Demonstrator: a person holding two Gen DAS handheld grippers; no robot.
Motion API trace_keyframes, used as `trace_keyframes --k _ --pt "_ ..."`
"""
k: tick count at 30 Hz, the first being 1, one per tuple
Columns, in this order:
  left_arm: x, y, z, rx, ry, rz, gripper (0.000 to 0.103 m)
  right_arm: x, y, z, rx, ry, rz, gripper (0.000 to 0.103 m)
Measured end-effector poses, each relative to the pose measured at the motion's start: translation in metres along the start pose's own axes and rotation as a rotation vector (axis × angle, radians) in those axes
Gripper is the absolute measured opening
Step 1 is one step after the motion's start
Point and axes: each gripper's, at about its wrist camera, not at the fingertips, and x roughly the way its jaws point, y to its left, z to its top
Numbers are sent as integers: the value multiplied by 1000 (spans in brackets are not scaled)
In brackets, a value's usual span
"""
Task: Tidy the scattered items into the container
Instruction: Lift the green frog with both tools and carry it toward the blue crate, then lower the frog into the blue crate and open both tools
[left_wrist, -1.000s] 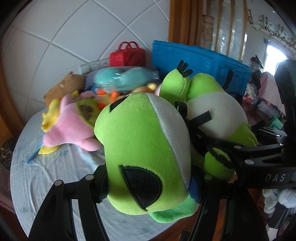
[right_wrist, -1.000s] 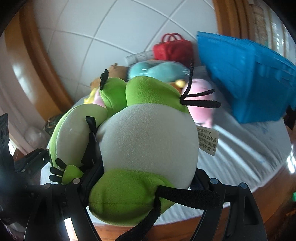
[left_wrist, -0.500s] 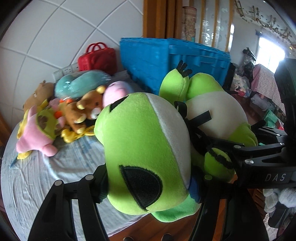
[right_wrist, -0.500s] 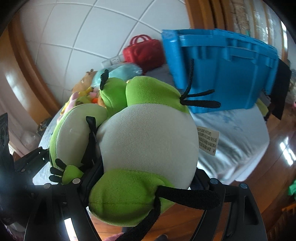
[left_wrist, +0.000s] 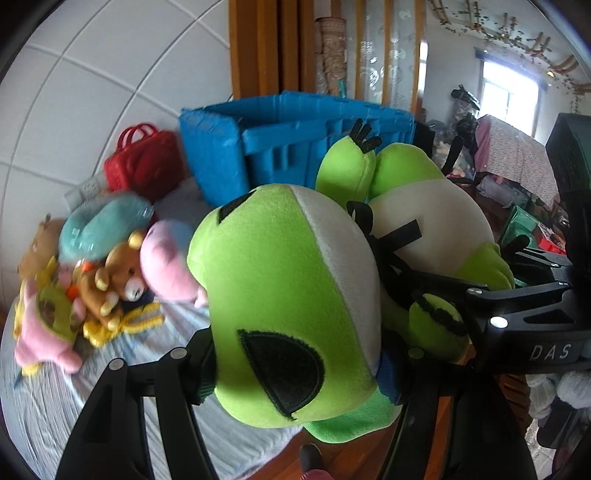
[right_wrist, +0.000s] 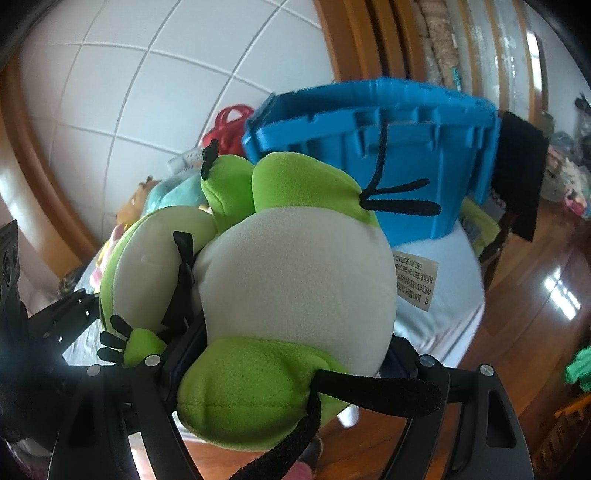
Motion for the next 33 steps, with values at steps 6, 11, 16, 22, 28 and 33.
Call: trace_keyframes --k 6,11,16,22,28,33 --pt "17 -9 57 25 -61 -16 66 -7 -26 47 -15 -60 -22 81" --pt "30 -6 120 37 -114 -11 66 -7 -39 102 -34 -119 -30 81" --pt "32 -1 180 48 -185 0 66 -12 -49 161 -52 -192 -28 81" --pt "57 4 256 20 -252 32 67 -6 -70 238 -104 -267 -8 81" --pt "129 12 323 -28 -239 122 67 61 -119 324 -155 -231 90 82" --pt "206 39 384 -118 -143 182 67 136 -149 396 -206 -138 161 82"
